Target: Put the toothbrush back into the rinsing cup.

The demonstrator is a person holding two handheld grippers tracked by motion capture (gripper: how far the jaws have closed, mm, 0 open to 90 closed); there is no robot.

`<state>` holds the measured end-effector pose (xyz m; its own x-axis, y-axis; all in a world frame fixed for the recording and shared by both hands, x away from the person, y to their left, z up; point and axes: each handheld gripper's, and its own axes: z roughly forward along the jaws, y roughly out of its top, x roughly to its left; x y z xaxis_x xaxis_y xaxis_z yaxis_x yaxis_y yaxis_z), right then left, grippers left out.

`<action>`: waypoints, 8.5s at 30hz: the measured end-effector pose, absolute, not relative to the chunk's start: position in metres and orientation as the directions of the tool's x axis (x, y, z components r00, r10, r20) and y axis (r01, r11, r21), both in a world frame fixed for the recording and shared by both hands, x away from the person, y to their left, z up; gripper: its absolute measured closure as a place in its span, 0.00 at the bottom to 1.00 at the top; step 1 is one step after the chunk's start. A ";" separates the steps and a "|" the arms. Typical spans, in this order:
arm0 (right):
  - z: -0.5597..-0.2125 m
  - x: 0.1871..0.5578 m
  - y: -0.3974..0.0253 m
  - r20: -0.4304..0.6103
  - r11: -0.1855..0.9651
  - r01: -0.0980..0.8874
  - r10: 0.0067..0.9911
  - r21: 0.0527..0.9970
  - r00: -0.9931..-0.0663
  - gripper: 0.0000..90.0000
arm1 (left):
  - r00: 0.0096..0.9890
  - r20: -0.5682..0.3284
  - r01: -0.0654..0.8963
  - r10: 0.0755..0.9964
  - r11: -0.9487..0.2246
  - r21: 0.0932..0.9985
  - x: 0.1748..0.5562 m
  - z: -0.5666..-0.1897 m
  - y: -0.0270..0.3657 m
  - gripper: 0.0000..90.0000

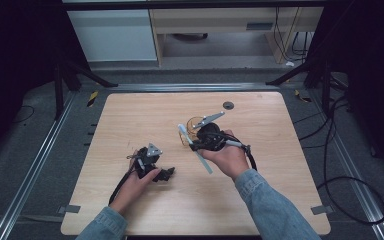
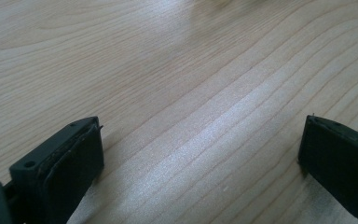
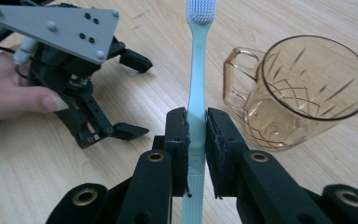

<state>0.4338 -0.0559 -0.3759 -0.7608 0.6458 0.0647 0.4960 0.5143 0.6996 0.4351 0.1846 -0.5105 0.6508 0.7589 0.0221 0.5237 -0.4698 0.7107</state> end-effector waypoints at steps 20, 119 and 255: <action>-0.374 0.436 -0.048 0.058 0.473 0.468 0.654 0.746 -0.754 0.88 | 0.652 0.021 0.524 0.758 -0.471 0.710 0.435 -0.510 0.185 0.00; -0.352 0.444 -0.007 0.044 0.120 0.228 0.795 0.966 -0.605 0.88 | 0.654 0.024 0.523 0.756 -0.475 0.707 0.435 -0.510 0.185 0.00; -0.407 0.471 -0.016 -0.051 0.068 0.008 0.826 0.998 -0.562 0.88 | 0.653 0.022 0.521 0.757 -0.470 0.713 0.435 -0.511 0.184 0.00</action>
